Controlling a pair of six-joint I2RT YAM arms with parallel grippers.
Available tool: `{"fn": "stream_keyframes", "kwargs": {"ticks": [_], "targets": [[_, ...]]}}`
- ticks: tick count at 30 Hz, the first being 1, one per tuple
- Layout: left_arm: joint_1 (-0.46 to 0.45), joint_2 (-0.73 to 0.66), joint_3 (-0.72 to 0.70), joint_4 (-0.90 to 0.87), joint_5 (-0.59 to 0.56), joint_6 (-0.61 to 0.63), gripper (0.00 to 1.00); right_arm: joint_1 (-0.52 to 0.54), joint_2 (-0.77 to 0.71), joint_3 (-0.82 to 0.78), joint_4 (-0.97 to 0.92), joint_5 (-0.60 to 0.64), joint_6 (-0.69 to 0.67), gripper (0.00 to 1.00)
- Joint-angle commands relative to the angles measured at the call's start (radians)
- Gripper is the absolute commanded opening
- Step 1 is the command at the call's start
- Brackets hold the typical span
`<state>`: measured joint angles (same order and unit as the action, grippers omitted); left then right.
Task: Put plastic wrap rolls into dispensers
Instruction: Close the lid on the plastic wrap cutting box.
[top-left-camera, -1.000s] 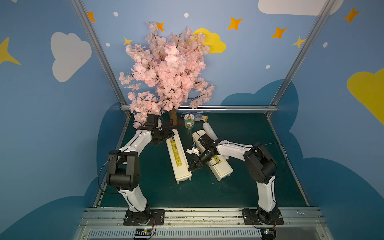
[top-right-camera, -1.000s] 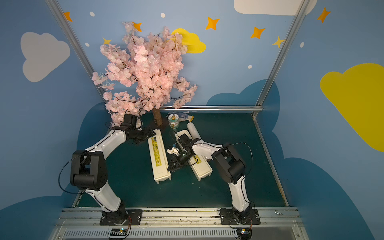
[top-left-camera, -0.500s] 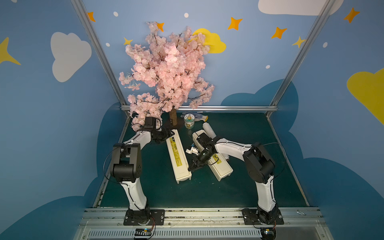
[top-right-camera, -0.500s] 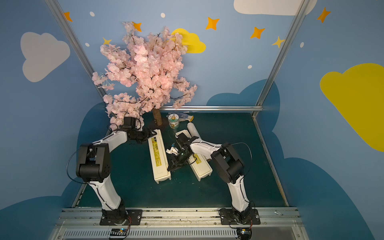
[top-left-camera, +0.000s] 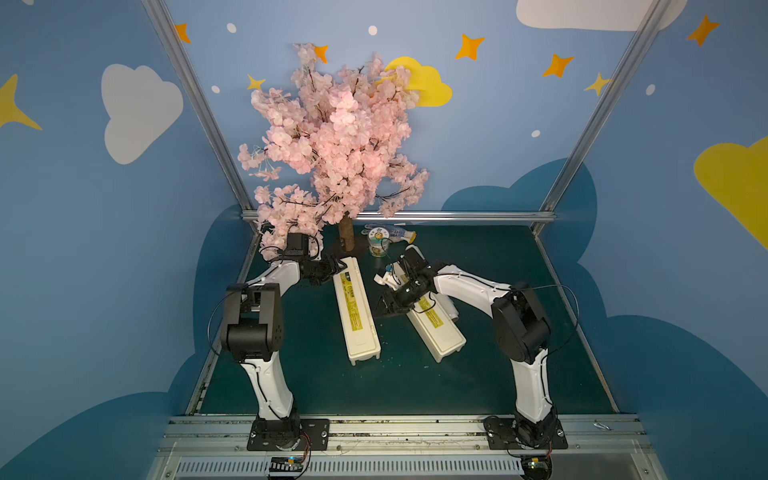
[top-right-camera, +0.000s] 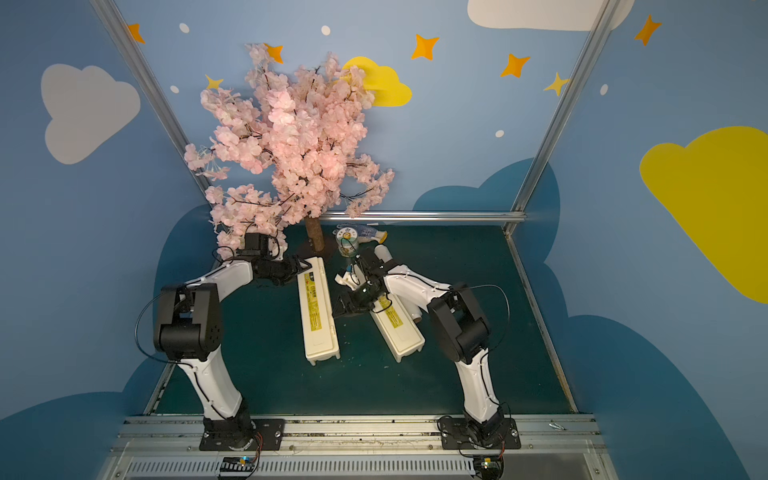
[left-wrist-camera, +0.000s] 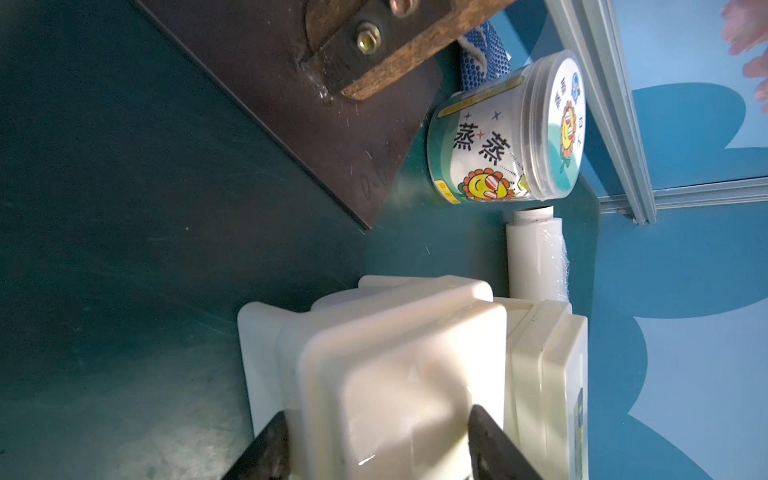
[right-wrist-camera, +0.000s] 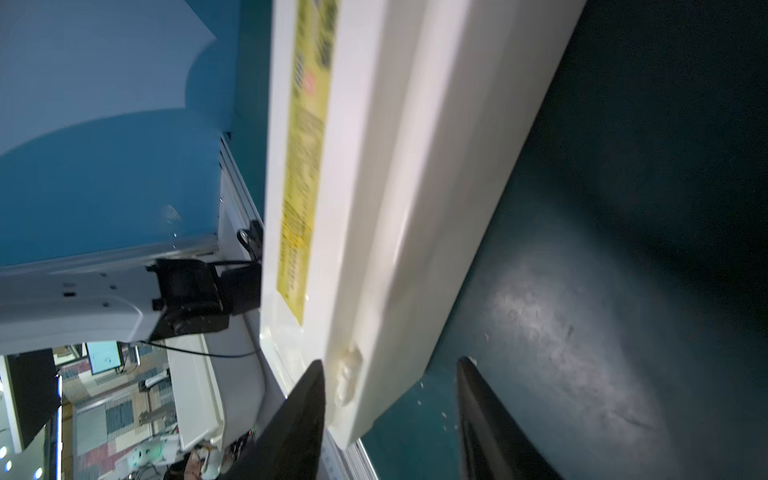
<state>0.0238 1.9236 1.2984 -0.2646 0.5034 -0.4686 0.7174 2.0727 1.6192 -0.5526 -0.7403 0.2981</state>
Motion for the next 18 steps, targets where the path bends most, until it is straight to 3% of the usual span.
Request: {"fn": "stream_keyframes", "kwargs": {"ticks": [1, 8, 18], "targets": [[-0.018, 0.066, -0.022, -0.148, -0.047, 0.068, 0.65, -0.019, 0.064, 0.089, 0.136, 0.004, 0.062, 0.53], [-0.030, 0.089, 0.021, -0.228, -0.019, 0.142, 0.65, -0.022, 0.313, 0.413, 0.099, 0.045, 0.117, 0.55], [-0.073, 0.119, 0.083, -0.348, -0.004, 0.273, 0.66, -0.029, 0.459, 0.539, 0.210, 0.023, 0.212, 0.54]]}}
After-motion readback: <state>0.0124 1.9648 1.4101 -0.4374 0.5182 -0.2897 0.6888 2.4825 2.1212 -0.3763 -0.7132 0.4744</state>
